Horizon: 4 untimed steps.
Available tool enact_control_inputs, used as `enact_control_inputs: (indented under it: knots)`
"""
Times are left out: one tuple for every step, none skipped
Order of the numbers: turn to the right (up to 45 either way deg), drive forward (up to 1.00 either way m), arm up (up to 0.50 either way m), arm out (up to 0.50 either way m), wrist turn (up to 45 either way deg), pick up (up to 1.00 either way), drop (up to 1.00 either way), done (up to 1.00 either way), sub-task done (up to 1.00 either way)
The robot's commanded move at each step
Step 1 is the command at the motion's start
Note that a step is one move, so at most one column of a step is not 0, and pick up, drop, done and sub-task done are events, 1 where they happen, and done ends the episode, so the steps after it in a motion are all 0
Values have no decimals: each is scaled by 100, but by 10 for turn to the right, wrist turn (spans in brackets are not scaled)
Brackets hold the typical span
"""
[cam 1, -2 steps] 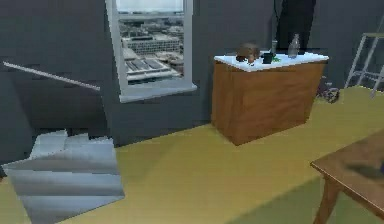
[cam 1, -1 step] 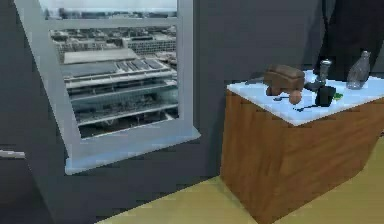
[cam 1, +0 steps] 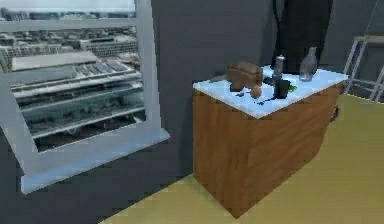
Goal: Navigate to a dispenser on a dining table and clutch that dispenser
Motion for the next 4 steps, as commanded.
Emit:
enact_control_inputs:
  knots:
    - [0, 20, 0, 0, 0, 0, 0, 0, 0]
    - [450, 0, 0, 0, 0, 0, 0, 0, 0]
    - [60, 0, 0, 0, 0, 0, 0, 0, 0]
    - [0, 100, 0, 0, 0, 0, 0, 0, 0]
